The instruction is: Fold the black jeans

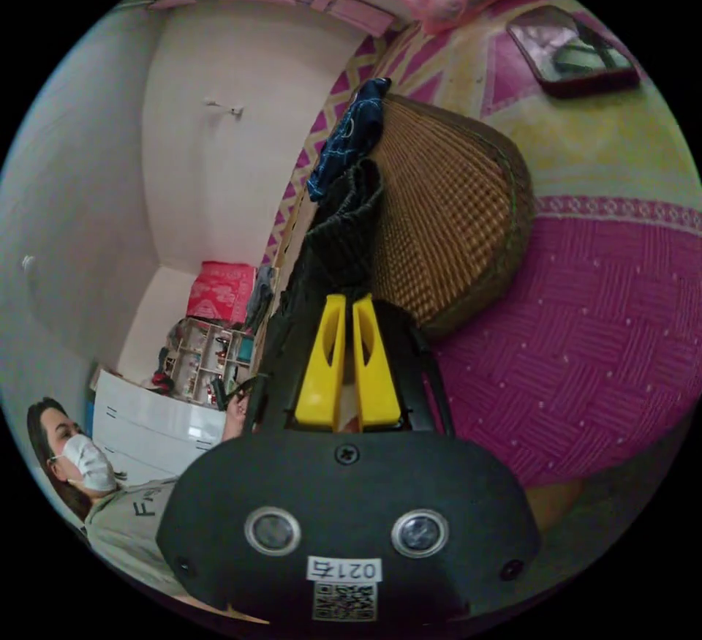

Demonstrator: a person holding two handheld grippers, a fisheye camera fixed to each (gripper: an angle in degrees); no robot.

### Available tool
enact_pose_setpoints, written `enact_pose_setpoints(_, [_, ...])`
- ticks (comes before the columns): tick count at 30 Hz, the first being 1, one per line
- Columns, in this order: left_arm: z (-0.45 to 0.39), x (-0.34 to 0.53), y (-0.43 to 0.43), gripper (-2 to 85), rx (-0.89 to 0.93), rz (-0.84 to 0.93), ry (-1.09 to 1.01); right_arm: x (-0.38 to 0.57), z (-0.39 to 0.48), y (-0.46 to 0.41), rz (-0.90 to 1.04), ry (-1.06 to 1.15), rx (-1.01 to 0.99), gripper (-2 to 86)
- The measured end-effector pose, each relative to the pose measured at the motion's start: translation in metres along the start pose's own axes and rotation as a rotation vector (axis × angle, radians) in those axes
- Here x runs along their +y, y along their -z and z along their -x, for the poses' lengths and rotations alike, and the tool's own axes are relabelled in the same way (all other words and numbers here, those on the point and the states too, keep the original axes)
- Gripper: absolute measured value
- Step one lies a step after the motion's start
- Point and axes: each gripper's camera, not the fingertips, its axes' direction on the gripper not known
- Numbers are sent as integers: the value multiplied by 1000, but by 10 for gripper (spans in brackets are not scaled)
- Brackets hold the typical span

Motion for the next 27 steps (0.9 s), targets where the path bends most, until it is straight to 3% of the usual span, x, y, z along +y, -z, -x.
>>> enact_pose_setpoints(2, [-18, 6, 17, 7, -31, -85, -64, 3, -5, 4, -7, -36, -54, 15])
enact_pose_setpoints(4, [-56, 6, 33, 42, 48, -160, -186, 9, -1, 17, -53, -38, -80, 44])
enact_pose_setpoints(8, [-141, -6, 22, 77, 40, -162, -451, 20, 28, 38, -156, 51, -14, 77])
enact_pose_setpoints(13, [-239, -31, -55, 89, 63, -56, -673, 53, 117, 29, -242, 326, 329, 90])
enact_pose_setpoints(16, [-275, -32, -97, 102, 11, 18, -779, 79, 165, -5, -198, 524, 490, 96])
enact_pose_setpoints(21, [-279, -33, -125, 89, -73, 81, -806, 102, 201, -85, -46, 710, 686, 108])
enact_pose_setpoints(25, [-264, -37, -123, 29, -92, 81, -761, 109, 195, -144, 63, 720, 877, 101])
enact_pose_setpoints(27, [-257, -40, -117, 8, -86, 69, -752, 118, 196, -156, 30, 742, 925, 99])
